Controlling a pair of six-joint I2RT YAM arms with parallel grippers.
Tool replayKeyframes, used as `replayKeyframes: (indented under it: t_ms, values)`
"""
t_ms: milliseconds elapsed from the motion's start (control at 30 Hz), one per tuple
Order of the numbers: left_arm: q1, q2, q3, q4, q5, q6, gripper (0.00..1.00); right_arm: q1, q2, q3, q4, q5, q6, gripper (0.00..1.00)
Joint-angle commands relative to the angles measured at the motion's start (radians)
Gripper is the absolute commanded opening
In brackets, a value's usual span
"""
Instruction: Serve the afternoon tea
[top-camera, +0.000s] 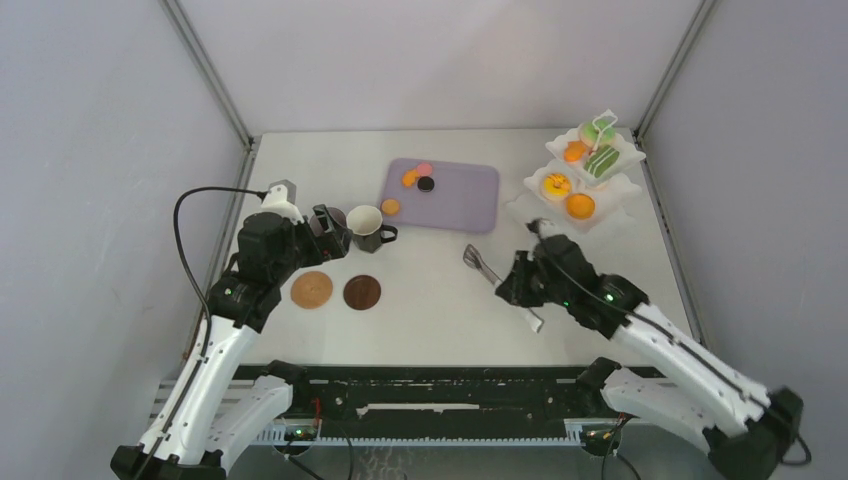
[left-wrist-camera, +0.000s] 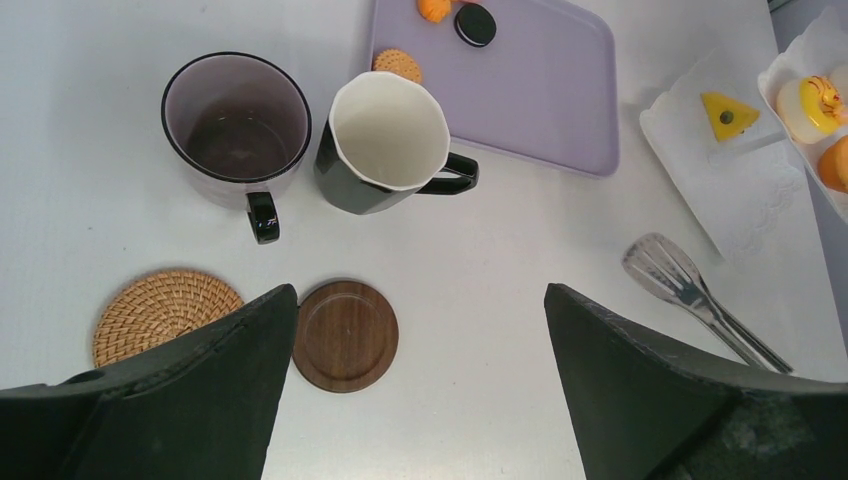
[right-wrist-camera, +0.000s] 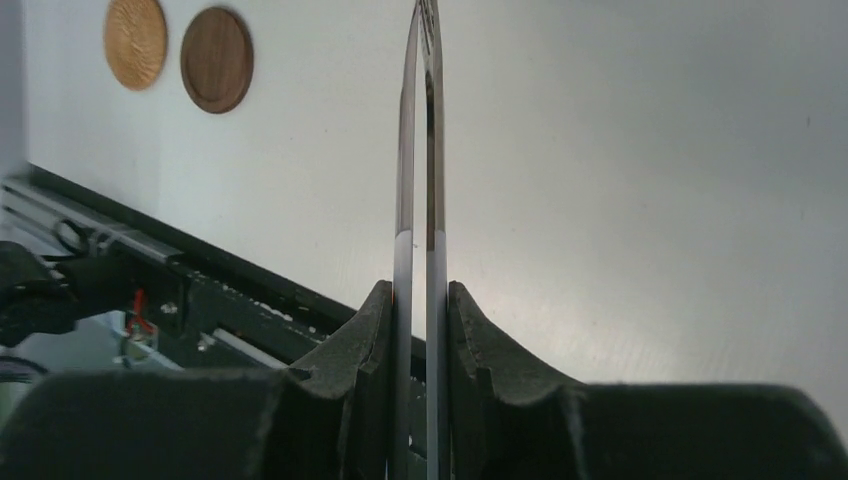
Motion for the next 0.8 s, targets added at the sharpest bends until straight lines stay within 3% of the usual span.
replayKeyframes:
  t_ms: [0,233,467,767]
  values:
    - [0.006,-0.009,0.034,0.038,0.013,0.012,0.97,0.149,0.237,0.208,0.15,0.264,-0.133,0.15]
    - [0.005,0.0,0.047,0.016,-0.022,0.026,0.98,0.119,0.546,0.411,0.288,0.236,-0.263,0.26]
    - [0.006,0.037,0.068,0.014,-0.037,0.038,0.98,0.098,0.838,0.636,0.307,0.139,-0.35,0.32]
    - [0.007,0.051,0.077,0.013,-0.059,0.059,0.98,0.103,1.065,0.829,0.287,0.023,-0.499,0.42]
